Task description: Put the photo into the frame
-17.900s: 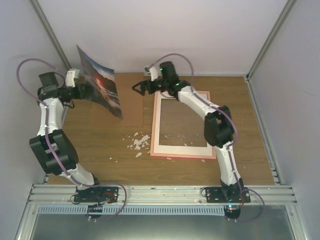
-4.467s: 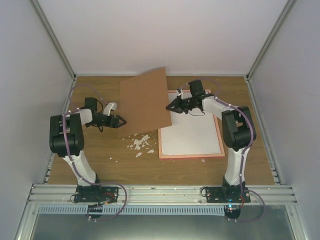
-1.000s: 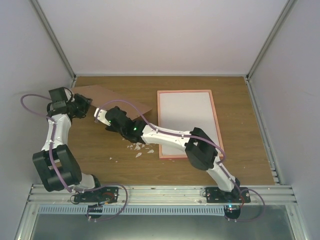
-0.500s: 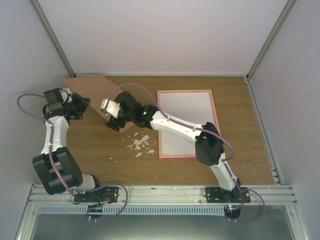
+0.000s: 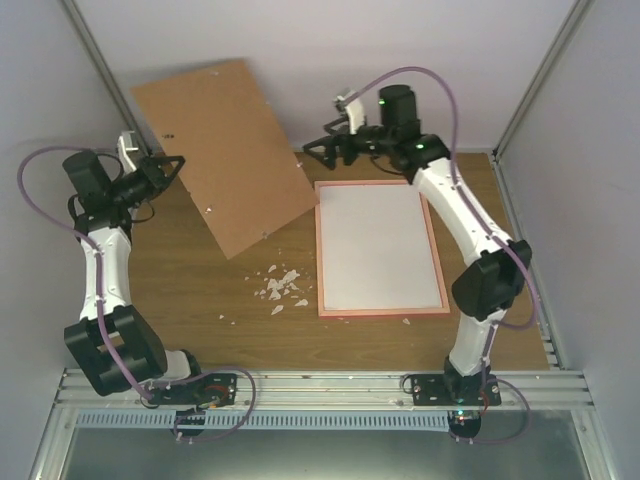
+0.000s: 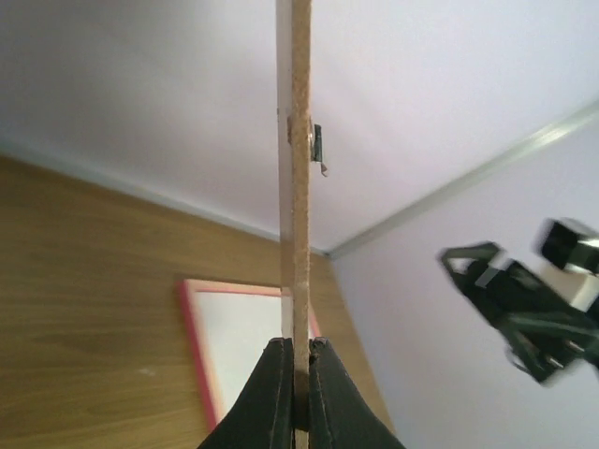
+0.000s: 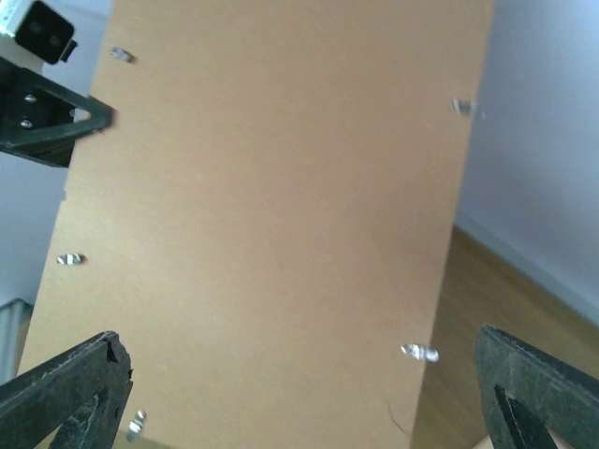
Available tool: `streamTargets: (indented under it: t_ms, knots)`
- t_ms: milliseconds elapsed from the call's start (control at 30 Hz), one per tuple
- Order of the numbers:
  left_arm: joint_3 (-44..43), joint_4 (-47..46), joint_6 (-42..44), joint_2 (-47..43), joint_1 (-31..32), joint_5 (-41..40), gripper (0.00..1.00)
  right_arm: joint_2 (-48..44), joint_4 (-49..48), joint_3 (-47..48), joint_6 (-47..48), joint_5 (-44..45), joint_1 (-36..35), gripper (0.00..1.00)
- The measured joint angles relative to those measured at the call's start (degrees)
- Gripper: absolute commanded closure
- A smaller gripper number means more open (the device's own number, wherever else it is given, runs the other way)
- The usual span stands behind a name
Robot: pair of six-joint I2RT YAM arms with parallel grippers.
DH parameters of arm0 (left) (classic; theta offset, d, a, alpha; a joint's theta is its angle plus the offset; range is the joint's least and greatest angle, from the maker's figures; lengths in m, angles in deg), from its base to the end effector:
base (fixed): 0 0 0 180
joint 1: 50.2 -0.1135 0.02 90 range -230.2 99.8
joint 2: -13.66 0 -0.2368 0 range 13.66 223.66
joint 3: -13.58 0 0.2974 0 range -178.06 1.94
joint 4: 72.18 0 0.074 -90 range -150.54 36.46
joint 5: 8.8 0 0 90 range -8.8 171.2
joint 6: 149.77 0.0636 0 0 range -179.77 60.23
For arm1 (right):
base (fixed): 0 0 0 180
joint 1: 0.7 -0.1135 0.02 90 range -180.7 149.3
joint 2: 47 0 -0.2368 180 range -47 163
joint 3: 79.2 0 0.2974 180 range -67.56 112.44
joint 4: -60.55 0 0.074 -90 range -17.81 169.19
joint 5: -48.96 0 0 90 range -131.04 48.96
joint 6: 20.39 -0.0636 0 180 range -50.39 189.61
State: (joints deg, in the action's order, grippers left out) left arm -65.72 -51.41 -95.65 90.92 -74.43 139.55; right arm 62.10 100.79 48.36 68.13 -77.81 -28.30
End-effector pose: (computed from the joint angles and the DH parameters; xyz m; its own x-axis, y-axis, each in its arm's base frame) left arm 0.3566 0.1011 0.3206 -0.5419 -0.5811 -0.6071 0.2496 0.5785 -0.7765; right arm 0.4216 0.2634 0.3851 -0.3510 -0.1602 -0.9226 -0.8550 0.4566 0.2460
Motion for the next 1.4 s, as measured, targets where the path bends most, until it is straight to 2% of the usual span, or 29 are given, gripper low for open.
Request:
streamTargets:
  t_ms: [233, 333, 400, 533, 633, 667, 800, 867, 900, 967, 1067, 1167, 1300, 1400]
  knots:
    - [1.20, -16.72, -9.16, -0.04, 3.02, 12.74, 1.00, -4.11, -2.10, -12.13, -10.08, -15.26, 13.53, 0.01]
    - [3.89, -24.44, -14.16, -0.04, 7.15, 16.63, 1.00, -4.20, -1.97, -15.78, -12.81, -19.82, 16.50, 0.03]
    - [5.64, -27.71, -16.48, -0.04, 9.88, 18.27, 1.00, -4.50, -1.88, -17.49, -14.01, -22.03, 17.20, 0.08]
    - [8.04, -32.06, -19.56, -0.04, 14.99, 20.37, 1.00, -7.08, -1.90, -22.23, -16.65, -27.06, 17.27, 0.31]
    - [8.24, -34.12, -20.81, -0.04, 16.22, 21.20, 1.00, -10.08, -4.04, -26.69, -20.28, -31.36, 17.38, 0.52]
    - [8.24, -35.06, -21.31, -0.04, 16.22, 21.24, 1.00, -11.19, -5.22, -28.37, -21.62, -32.74, 17.40, 0.63]
    - [8.87, -38.77, -23.21, 0.31, 16.20, 21.27, 0.99, -14.75, -11.19, -34.86, -28.50, -37.31, 17.44, 0.98]
    - [9.86, -39.87, -24.33, 1.01, 16.15, 20.70, 0.62, -15.43, -14.75, -36.89, -32.04, -41.07, 17.68, 0.99]
    - [10.40, -39.43, -24.63, 1.51, 16.13, 20.00, 0.51, -15.56, -15.69, -37.05, -33.03, -42.58, 17.81, 0.99]
    - [10.56, -35.34, -21.33, 3.06, 16.55, 18.14, 0.41, -16.26, -15.50, -36.54, -33.90, -42.73, 18.08, 1.00]
    - [6.45, -19.98, -7.78, 5.95, 17.29, 12.00, 0.32, -17.46, -9.18, -35.74, -30.47, -38.10, 19.67, 0.99]
    - [2.23, -8.94, 3.08, 8.00, 17.40, 5.35, 0.31, -18.60, 2.12, -35.71, -23.08, -31.87, 26.05, 0.99]
    - [2.01, -3.17, 10.03, 8.33, 17.75, -0.09, 0.29, -18.62, 16.09, -34.47, -13.07, -23.08, 33.46, 0.99]
    - [3.08, -1.27, 13.70, 8.63, 20.02, -4.35, 0.24, -17.97, 26.88, -29.31, -5.88, -19.50, 34.12, 0.99]
